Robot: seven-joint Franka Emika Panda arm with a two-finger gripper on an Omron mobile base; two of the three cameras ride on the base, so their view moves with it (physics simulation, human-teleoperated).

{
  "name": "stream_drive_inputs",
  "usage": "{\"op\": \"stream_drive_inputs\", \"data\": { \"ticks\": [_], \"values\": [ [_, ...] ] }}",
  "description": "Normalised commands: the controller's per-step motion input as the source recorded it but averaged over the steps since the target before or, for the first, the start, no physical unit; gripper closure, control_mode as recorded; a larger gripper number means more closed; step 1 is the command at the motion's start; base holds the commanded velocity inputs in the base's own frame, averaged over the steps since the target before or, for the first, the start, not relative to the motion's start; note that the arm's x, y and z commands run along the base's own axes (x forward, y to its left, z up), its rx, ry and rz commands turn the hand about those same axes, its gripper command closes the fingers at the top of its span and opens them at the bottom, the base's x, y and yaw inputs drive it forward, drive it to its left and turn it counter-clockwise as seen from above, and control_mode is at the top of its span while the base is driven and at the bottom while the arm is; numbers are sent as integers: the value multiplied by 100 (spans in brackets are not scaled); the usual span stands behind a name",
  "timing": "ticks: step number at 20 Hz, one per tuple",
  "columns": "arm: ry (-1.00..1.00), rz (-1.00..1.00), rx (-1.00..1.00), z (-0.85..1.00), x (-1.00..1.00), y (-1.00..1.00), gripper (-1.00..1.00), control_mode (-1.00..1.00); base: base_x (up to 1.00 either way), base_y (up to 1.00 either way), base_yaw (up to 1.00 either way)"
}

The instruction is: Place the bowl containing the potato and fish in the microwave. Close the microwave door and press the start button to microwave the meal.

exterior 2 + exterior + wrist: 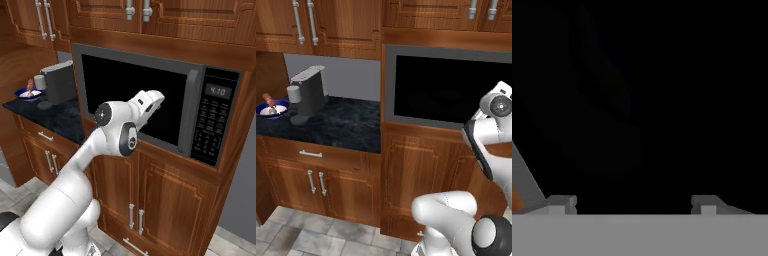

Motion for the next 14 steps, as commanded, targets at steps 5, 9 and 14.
{"op": "stream_drive_inputs", "data": {
  "ticks": [5,9,14],
  "values": [
    [12,28,-6,37,-89,35,-100,-100,0,0,0],
    [9,27,0,36,-100,1,-100,-100,0,0,0],
    [3,25,0,28,-100,-16,-100,-100,0,0,0]
  ]
}}
